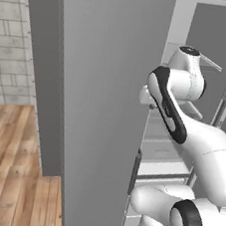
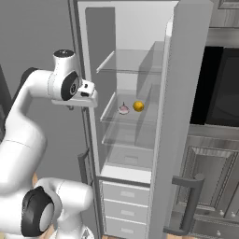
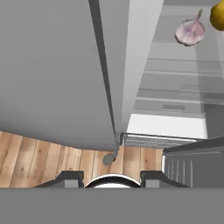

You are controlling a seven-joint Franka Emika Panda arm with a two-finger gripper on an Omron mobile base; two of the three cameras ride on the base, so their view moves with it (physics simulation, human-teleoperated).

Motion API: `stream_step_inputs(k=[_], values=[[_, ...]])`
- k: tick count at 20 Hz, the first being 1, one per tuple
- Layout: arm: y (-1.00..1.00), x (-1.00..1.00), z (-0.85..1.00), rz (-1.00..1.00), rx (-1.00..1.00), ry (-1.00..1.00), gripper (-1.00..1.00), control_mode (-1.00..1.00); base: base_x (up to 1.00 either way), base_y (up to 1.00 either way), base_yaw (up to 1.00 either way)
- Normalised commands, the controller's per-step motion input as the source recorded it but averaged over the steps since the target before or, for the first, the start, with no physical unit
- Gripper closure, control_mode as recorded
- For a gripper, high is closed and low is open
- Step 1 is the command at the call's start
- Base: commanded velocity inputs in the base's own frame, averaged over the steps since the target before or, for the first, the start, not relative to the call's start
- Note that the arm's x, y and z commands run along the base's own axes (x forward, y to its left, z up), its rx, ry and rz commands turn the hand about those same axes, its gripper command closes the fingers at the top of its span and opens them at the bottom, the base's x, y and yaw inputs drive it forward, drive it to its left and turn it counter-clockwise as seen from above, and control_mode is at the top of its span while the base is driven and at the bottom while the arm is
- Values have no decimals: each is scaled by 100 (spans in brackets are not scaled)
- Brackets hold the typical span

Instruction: Grab the garlic and lemon from the fridge, place them in the blender, close the lid, and turn on the blender to create a marinade.

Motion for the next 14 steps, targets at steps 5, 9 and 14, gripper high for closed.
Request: stream_step_inputs(k=[5,9,14], values=[[-11,-57,-7,-5,3,-25,-100,-100,0,0,0],[-44,-30,-63,-9,-6,-10,-100,-100,0,0,0],[-100,-5,-3,-4,-14,-6,-100,-100,0,0,0]])
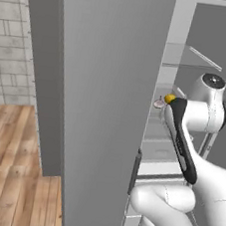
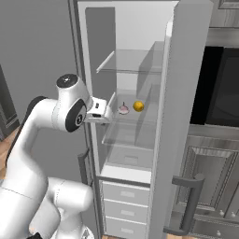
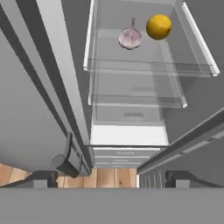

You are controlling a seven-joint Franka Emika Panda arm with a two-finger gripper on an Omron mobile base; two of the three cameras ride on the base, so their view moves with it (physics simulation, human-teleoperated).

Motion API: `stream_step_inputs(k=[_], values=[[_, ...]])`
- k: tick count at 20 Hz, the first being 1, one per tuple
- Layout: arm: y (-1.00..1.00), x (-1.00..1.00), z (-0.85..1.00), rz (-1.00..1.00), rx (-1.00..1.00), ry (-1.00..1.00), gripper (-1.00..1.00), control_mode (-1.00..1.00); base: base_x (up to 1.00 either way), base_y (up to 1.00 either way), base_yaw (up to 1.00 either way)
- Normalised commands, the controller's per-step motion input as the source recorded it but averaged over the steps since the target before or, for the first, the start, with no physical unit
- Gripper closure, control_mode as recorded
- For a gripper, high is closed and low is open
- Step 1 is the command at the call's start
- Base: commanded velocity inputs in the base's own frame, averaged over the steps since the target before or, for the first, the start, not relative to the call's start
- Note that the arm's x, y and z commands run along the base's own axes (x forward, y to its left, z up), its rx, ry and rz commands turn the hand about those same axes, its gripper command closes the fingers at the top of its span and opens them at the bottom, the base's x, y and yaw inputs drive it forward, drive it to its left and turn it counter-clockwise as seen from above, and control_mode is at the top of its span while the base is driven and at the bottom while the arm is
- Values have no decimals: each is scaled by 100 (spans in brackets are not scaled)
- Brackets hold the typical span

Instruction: Grab the garlic and lemon from the fridge, place them in the blender, close the lid, and turn on the blender to create a marinade.

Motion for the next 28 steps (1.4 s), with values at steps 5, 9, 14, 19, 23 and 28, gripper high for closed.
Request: stream_step_inputs(k=[5,9,14,19,23,28], values=[[-100,-1,7,-9,-8,1,-100,-100,0,0,0],[-100,0,0,-12,-1,6,-100,-100,0,0,0],[-91,1,0,-9,0,10,-100,-100,0,0,0],[-70,-7,0,0,0,0,-100,-100,0,0,0],[38,-2,1,4,1,-2,-100,-100,0,0,0],[50,60,0,6,12,-7,-100,-100,0,0,0]])
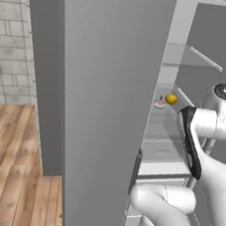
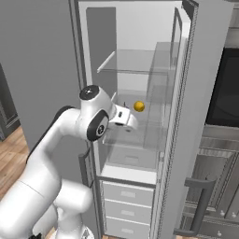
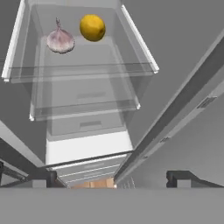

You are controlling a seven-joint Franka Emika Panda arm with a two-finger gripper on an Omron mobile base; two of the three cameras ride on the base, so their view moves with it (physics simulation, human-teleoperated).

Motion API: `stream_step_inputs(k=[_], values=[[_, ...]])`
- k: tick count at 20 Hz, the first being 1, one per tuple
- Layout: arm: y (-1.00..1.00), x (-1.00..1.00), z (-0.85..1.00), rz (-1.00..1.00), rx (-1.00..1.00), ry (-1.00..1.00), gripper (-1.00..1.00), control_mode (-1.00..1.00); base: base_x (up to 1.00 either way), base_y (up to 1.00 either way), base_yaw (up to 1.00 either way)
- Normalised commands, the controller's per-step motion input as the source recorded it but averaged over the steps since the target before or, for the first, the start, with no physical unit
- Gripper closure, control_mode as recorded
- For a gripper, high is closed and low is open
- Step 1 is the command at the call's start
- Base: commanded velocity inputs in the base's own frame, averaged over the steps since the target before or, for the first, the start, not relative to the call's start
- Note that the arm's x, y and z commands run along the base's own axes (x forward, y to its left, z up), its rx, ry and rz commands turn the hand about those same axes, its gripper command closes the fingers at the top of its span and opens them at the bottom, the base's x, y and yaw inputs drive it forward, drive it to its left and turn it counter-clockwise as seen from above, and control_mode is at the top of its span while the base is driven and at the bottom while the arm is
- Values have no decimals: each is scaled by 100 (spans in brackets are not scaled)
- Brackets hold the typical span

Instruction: Grab the garlic and lemon from the fridge, place them in the blender, close the lid, and turn on the blender to create a marinade.

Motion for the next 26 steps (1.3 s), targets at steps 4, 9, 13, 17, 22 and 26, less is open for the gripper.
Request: stream_step_inputs(k=[4,9,13,17,22,26], values=[[8,69,-1,5,17,-22,-100,-100,0,0,0],[0,65,-1,4,17,-17,-100,-100,0,0,0],[0,60,0,2,11,-2,-100,-100,0,0,0],[3,59,0,0,6,0,-100,-100,0,0,0],[18,63,0,0,6,5,-100,-100,0,0,0],[15,56,-13,1,6,6,-100,-100,0,0,0]])
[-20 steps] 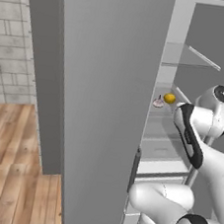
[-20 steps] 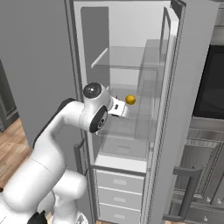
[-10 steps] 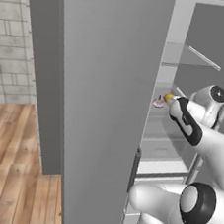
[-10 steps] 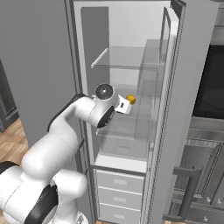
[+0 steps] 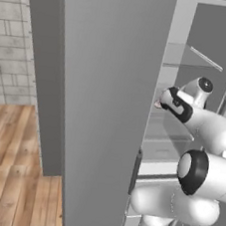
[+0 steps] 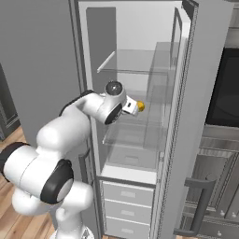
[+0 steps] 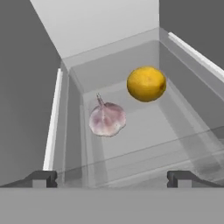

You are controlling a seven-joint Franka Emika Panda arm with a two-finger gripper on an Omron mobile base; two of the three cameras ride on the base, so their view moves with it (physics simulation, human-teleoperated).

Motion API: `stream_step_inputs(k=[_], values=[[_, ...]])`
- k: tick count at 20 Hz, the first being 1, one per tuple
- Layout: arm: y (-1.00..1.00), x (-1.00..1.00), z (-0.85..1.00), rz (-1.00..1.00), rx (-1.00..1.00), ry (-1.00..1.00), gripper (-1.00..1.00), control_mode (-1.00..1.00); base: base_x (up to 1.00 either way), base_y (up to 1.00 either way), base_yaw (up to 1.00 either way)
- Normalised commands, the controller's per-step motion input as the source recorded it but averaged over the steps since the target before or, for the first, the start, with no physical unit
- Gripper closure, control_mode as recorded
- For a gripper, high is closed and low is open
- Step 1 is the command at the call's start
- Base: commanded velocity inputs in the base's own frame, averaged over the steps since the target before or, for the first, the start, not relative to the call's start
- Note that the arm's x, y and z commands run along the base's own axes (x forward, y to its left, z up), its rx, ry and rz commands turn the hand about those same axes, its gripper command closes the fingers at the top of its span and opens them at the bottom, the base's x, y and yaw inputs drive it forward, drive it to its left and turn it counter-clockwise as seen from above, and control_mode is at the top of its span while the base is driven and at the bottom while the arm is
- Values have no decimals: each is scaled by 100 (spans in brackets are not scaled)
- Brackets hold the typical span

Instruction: Grab the garlic and lemon from the fridge, place them in the blender, close the lid, and turn on the blender to create a marinade.

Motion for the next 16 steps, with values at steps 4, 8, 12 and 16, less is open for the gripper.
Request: stream_step_inputs(k=[4,8,12,16], values=[[-15,40,-24,9,20,0,-100,-100,0,0,0],[-14,23,-21,5,21,0,-100,-100,0,0,0],[-7,16,-2,0,16,9,-100,-100,0,0,0],[-1,26,0,0,9,15,-100,-100,0,0,0]])
